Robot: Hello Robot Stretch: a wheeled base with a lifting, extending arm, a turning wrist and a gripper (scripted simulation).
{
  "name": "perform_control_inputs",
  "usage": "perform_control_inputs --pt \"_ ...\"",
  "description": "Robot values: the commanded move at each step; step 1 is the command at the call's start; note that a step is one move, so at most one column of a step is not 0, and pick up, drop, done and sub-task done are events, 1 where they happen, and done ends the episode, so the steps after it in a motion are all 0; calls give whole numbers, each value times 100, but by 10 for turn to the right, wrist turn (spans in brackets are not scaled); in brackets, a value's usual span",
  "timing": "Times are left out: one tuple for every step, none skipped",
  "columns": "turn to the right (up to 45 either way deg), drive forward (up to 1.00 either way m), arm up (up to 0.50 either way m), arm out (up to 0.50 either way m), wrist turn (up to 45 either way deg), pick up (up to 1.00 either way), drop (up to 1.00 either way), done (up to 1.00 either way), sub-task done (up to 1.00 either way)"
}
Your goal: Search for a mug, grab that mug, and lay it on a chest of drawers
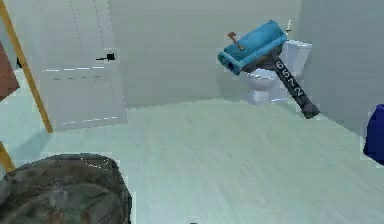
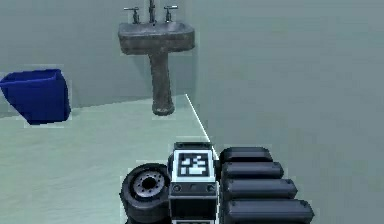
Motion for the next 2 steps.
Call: perform_control_inputs --pt "420 0 0 0 0 0 0 0 0" --pt "-420 0 0 0 0 0 0 0 0"
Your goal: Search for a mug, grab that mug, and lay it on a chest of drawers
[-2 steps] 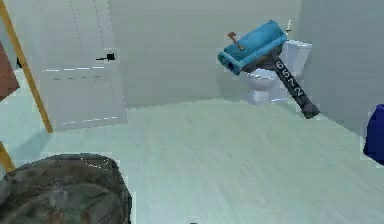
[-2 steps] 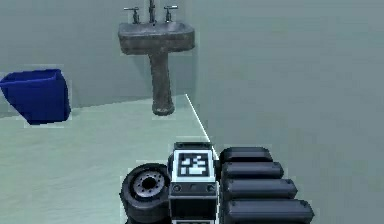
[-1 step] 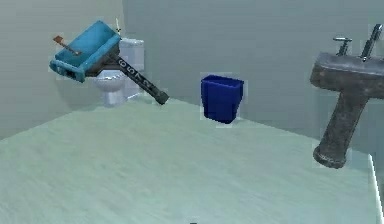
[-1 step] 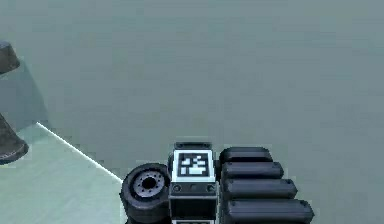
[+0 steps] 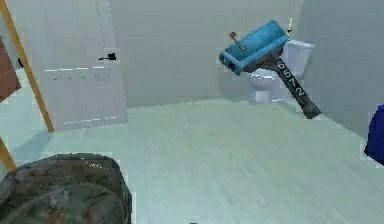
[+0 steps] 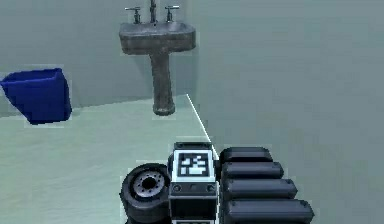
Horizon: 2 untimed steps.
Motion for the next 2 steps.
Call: perform_control_inputs --pt "-450 0 0 0 0 0 0 0 0" --pt "-450 0 0 0 0 0 0 0 0"
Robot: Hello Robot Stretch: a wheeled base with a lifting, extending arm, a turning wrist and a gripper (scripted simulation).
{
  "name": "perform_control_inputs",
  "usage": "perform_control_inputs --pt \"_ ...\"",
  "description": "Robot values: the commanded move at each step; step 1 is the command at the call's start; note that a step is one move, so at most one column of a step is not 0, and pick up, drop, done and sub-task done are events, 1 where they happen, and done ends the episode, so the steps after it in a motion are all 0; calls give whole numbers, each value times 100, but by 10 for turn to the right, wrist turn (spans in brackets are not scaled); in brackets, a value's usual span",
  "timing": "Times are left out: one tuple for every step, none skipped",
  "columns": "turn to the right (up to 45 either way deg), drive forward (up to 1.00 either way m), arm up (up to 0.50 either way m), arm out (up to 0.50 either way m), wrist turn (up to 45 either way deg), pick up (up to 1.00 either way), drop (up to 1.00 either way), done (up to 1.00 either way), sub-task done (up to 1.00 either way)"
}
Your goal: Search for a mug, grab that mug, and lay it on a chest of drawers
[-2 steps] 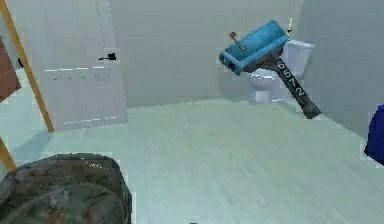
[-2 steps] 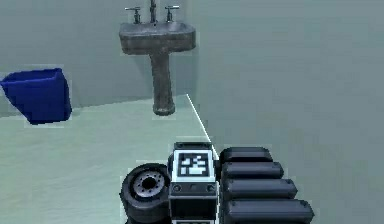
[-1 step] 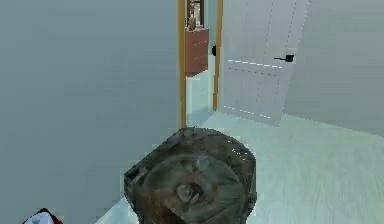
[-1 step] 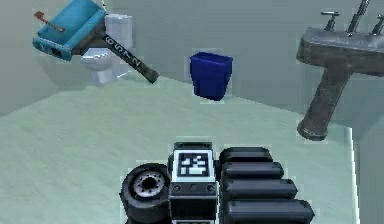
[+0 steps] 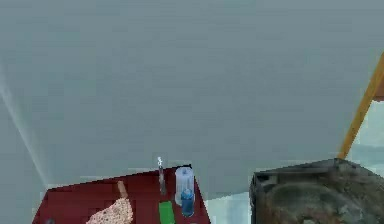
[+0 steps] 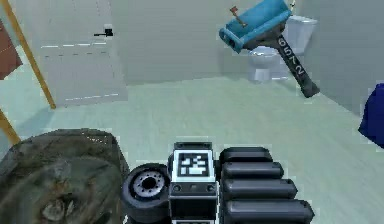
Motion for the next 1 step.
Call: perform_control_inputs --pt "-210 0 0 0 0 0 0 0 0"
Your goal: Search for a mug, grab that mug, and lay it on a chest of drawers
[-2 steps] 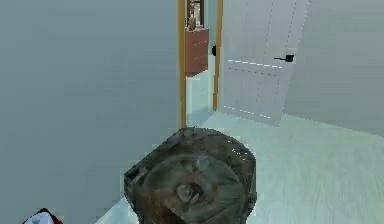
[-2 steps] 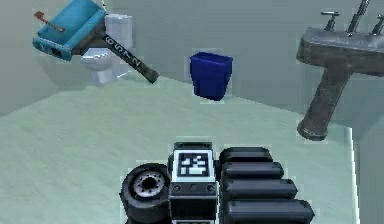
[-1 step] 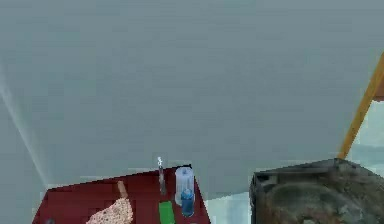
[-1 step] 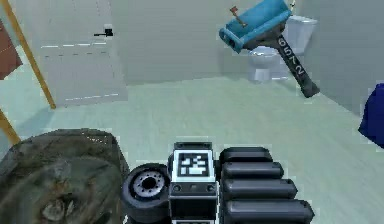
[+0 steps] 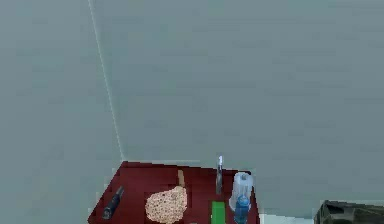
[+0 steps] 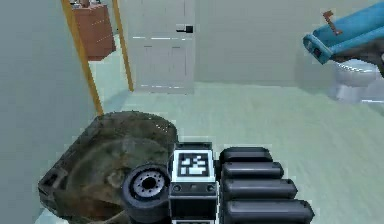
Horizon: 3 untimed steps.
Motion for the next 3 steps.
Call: perform_control_inputs --pt "0 30 0 0 0 0 0 0 0" --pt "-450 0 0 0 0 0 0 0 0" --pt "-330 0 0 0 0 0 0 0 0"
